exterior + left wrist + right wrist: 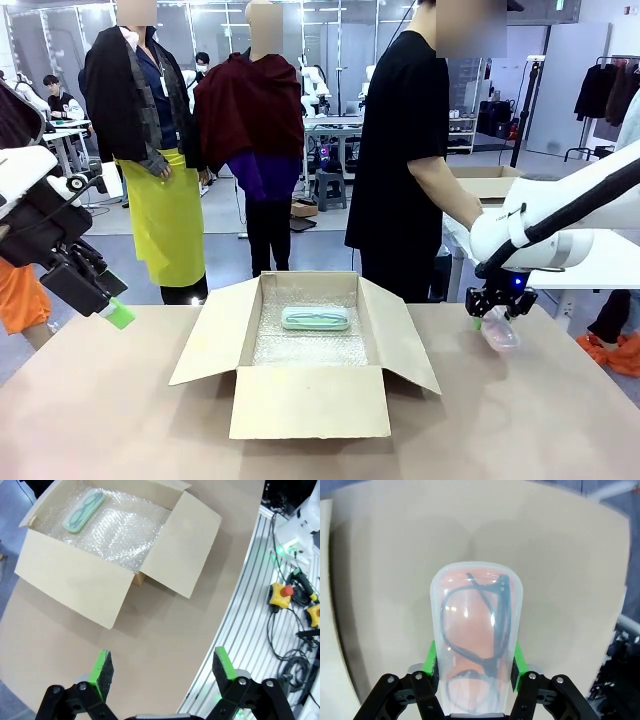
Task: Pack the glasses set securely to prepare it for shipping.
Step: Put the Glasses case from the right side of the table into the Package Box.
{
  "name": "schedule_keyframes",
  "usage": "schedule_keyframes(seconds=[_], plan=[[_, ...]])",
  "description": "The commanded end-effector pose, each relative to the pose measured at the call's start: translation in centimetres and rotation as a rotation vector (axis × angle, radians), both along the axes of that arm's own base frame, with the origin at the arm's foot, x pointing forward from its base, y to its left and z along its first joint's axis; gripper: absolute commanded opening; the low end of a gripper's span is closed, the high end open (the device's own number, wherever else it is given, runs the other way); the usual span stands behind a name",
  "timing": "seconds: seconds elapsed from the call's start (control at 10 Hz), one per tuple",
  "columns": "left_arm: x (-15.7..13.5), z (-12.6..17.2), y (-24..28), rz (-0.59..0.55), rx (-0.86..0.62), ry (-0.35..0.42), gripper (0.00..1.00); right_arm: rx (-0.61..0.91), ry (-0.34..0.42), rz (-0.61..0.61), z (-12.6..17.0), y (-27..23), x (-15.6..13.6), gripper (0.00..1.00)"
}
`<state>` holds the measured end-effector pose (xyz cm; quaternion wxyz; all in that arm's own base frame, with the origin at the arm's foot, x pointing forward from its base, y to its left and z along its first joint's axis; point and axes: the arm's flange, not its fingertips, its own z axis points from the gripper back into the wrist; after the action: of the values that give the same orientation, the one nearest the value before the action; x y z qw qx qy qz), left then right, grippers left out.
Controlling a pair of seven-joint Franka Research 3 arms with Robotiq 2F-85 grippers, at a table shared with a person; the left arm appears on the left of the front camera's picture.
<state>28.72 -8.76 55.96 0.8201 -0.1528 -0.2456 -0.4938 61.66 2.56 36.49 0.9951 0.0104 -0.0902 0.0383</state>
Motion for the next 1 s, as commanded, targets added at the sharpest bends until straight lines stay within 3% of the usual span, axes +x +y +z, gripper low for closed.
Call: schedule_keyframes(seconds=[0.0, 0.6, 0.9], plan=[[0.0, 0.0, 0.3, -0.020, 0.004, -0.004, 1.00, -0.030, -0.090, 0.066, 4.2, 0.8, -3.9, 0.30], [0.0, 0.0, 0.3, -0.020, 0.004, -0.004, 1.00, -0.084, -0.251, 0.150, 11.0, 3.6, -8.6, 0.30], [0.0, 0.0, 0.3, -0.020, 0.004, -0.004, 1.00, -0.127, -0.388, 0.297, 16.1, 7.7, -10.7, 0.30]])
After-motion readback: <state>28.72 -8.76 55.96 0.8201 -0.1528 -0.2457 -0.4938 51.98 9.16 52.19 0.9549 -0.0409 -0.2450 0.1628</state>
